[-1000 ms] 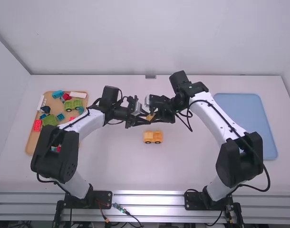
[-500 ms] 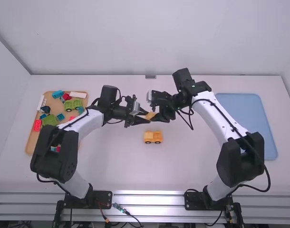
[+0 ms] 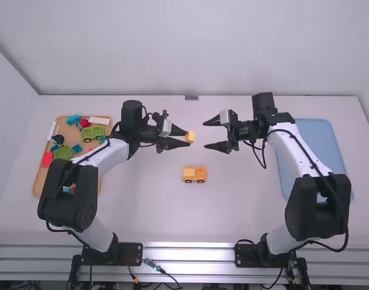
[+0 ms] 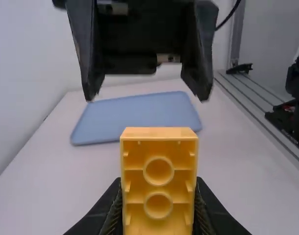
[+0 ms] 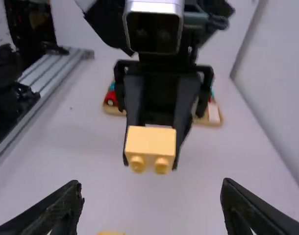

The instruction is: Assemble lego blocks to make yellow taxi

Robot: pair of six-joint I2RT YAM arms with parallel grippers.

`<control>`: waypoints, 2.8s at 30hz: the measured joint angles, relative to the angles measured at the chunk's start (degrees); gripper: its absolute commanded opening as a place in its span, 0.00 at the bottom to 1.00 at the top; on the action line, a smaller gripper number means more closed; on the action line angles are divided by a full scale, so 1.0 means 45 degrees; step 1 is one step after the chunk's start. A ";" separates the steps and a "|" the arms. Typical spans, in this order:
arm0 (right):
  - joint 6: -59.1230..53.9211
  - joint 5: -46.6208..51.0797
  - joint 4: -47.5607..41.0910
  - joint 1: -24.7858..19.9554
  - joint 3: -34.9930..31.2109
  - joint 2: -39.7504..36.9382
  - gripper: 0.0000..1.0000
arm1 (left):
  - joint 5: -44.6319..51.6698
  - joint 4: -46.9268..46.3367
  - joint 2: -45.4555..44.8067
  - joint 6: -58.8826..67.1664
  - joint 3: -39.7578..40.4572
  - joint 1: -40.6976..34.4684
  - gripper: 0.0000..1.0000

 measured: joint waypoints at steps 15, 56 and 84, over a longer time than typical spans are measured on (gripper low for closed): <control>0.6358 -0.2064 0.8257 0.0379 -0.1802 0.0005 0.63 | -0.0476 0.2798 0.0000 -0.3026 -0.0015 -0.0719 0.02; 0.8723 -0.1996 0.9962 0.0457 -0.1807 0.0000 0.24 | -0.1127 0.7213 0.0359 -0.6620 -0.0466 -0.0719 0.02; 0.8694 -0.1797 0.9976 0.0675 -0.1807 0.0005 0.44 | -0.1297 0.7208 0.0359 -0.6630 -0.0510 -0.0719 0.02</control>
